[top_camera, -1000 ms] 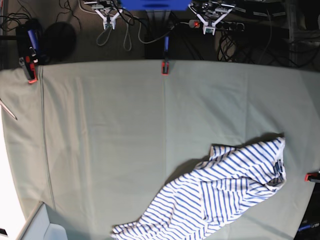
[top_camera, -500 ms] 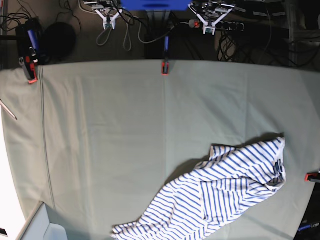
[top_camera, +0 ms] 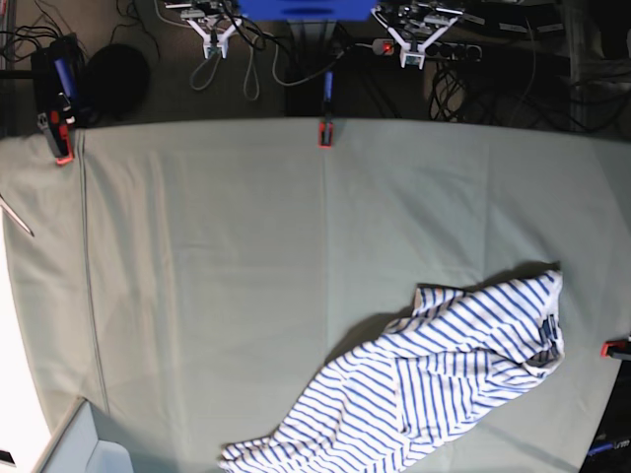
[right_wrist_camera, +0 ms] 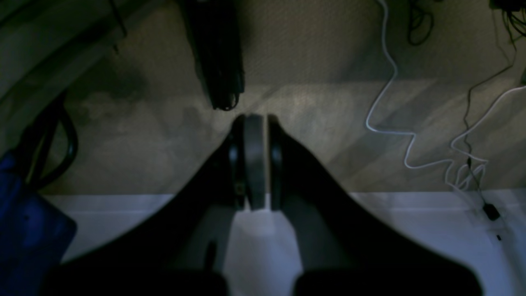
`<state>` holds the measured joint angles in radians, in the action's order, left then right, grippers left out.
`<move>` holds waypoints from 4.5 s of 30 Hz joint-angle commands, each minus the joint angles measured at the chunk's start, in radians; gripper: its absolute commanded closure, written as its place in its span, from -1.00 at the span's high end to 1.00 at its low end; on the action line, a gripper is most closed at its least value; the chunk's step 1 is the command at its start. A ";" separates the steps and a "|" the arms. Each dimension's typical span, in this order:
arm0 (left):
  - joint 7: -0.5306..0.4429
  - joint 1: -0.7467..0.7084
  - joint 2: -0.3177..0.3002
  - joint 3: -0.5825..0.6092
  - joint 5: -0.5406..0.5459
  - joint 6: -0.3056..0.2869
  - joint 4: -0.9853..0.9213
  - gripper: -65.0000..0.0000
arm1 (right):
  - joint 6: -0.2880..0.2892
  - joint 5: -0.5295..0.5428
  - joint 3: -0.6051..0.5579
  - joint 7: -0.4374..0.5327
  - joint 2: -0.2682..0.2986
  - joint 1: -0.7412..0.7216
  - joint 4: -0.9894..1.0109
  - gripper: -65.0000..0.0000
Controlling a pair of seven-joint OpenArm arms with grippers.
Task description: Layout the t-shirt on the table in an organized manner, then fold the t-shirt properly
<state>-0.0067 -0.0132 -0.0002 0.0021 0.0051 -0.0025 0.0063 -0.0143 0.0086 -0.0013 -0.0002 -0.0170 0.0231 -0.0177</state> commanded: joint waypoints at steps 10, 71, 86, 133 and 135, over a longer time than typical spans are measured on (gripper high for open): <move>0.000 -0.001 -0.001 0.003 -0.003 0.008 -0.002 -1.00 | 0.020 0.003 0.004 -0.001 -0.002 0.033 0.000 -1.00; -0.106 -0.764 -0.166 -0.004 0.031 0.005 1.210 -1.00 | 0.021 0.001 -0.006 -0.010 0.038 0.691 -1.094 -1.00; -0.045 -0.776 -0.369 -0.066 0.500 0.006 1.702 -1.00 | 0.021 0.000 0.004 -0.010 0.068 0.863 -1.771 -1.00; 0.020 0.232 -0.254 -0.340 0.562 0.006 0.831 0.24 | 0.264 -0.002 0.004 -0.429 0.067 0.492 -1.949 -0.23; 0.020 0.250 -0.255 -0.347 0.562 0.002 0.797 0.24 | 0.264 -0.002 0.004 -0.429 0.067 0.492 -1.949 -0.23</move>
<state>0.0273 0.2123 -0.2462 -0.3435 0.5674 0.0078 0.7876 0.2367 0.0044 -0.0002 -0.4526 0.0475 0.5133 -1.9514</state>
